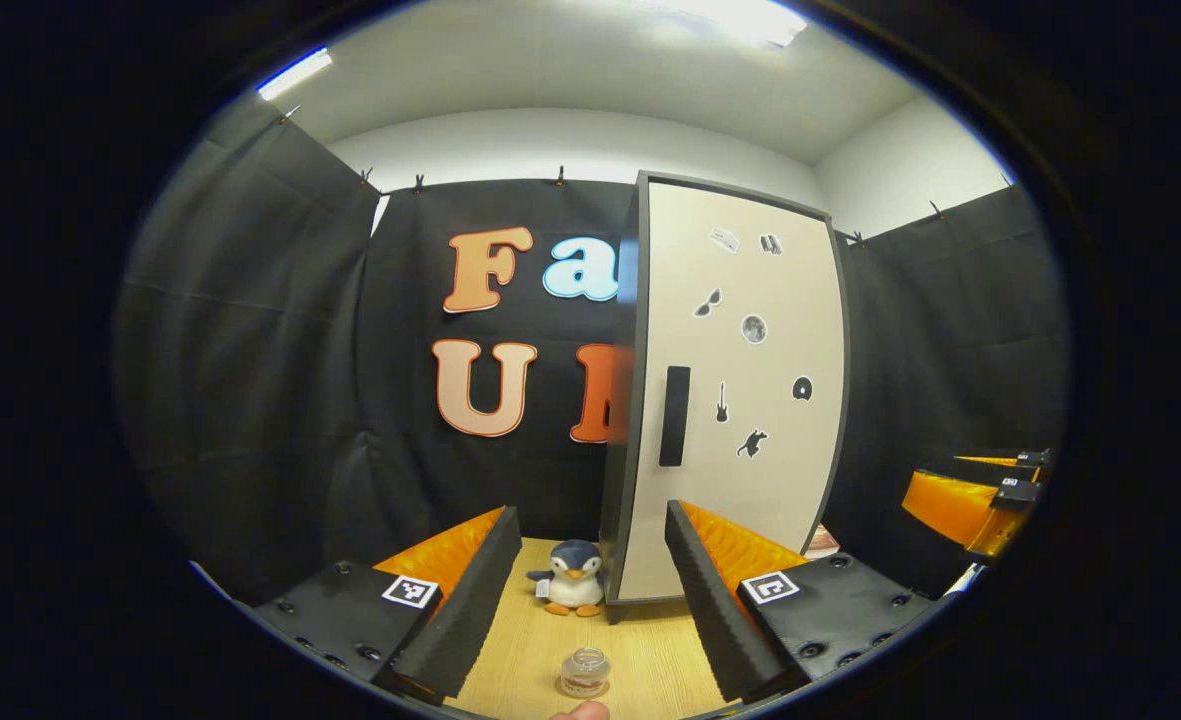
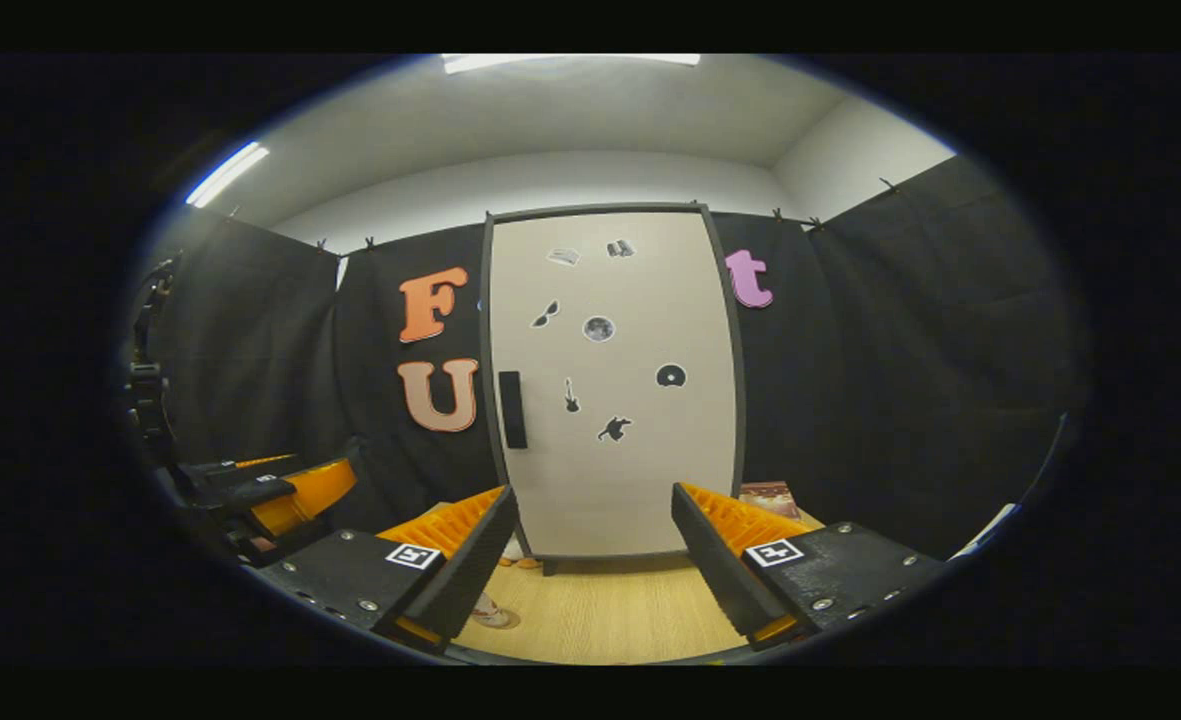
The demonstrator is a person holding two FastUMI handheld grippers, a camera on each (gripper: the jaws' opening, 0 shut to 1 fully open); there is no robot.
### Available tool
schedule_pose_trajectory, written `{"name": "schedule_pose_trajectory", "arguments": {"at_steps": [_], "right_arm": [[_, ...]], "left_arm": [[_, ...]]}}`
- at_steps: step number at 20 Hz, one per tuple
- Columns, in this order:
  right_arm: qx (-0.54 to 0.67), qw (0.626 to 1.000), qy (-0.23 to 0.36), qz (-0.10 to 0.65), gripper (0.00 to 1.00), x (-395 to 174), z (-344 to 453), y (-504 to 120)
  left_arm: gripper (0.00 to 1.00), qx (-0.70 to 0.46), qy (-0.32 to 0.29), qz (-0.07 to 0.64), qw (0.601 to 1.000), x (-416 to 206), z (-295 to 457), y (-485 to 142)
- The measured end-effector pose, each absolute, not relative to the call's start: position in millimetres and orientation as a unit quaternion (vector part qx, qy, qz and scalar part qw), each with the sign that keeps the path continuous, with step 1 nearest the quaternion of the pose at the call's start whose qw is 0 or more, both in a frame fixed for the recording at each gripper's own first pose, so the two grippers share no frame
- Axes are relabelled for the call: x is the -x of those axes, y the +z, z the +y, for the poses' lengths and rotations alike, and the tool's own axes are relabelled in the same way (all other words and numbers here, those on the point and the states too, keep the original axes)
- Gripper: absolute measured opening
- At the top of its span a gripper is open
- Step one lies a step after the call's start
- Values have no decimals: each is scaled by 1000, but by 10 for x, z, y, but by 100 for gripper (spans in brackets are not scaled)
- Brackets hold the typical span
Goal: Open the cabinet door with the right hand, grasp the bottle in the cabinet with the left hand and place it on the coaster, then close the cabinet door with the right hand.
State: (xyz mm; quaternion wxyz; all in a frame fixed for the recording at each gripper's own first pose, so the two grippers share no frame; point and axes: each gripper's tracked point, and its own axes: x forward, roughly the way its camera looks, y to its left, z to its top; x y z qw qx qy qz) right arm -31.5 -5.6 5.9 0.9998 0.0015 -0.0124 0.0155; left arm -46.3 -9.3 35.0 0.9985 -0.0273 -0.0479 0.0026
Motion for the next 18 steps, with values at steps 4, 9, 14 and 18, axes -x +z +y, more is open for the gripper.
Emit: {"name": "schedule_pose_trajectory", "arguments": {"at_steps": [4,9,14,18], "right_arm": [[-6,1000,17,-22,95,397,-68,113],[-9,1000,17,-19,95,487,-121,159],[-10,999,30,-18,95,510,-58,177],[-9,999,32,-17,95,578,-80,186]], "left_arm": [[95,22,0,-57,998,541,-153,405],[95,30,-1,-55,998,576,-179,360],[94,30,-5,-51,998,560,-205,343],[95,26,-4,-47,999,546,-226,317]]}}
